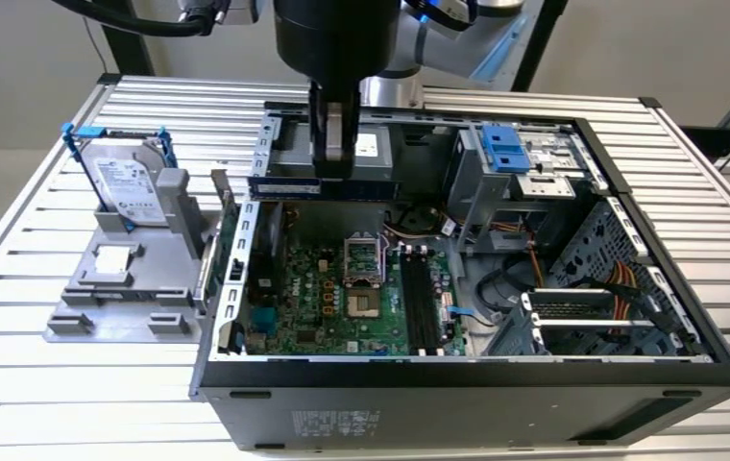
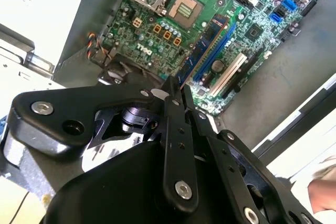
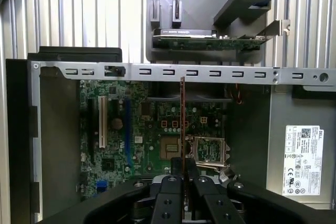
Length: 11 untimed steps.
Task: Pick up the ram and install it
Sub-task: 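Pick up the ram and move it above insertion slot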
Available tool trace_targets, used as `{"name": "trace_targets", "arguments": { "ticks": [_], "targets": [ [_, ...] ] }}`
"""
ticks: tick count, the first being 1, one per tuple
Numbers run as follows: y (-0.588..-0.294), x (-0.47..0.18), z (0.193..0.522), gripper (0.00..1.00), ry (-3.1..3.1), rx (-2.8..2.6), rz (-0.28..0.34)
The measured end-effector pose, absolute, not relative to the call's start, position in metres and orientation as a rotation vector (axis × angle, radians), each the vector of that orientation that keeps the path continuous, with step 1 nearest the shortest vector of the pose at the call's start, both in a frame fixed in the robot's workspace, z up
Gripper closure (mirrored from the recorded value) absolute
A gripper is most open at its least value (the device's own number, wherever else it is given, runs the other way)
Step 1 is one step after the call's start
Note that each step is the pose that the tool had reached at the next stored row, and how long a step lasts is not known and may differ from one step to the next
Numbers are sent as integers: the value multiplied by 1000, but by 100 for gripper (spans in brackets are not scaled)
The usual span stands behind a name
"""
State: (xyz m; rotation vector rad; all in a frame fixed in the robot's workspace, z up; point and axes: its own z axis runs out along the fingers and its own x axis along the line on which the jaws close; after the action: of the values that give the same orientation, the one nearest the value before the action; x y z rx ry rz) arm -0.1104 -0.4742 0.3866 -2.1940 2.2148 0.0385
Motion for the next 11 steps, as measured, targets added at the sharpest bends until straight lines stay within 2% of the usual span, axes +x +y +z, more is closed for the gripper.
{"name": "trace_targets", "arguments": {
  "ticks": [11],
  "targets": [
    [-474, -102, 387, 100, 2215, -2194, 38]
  ]
}}
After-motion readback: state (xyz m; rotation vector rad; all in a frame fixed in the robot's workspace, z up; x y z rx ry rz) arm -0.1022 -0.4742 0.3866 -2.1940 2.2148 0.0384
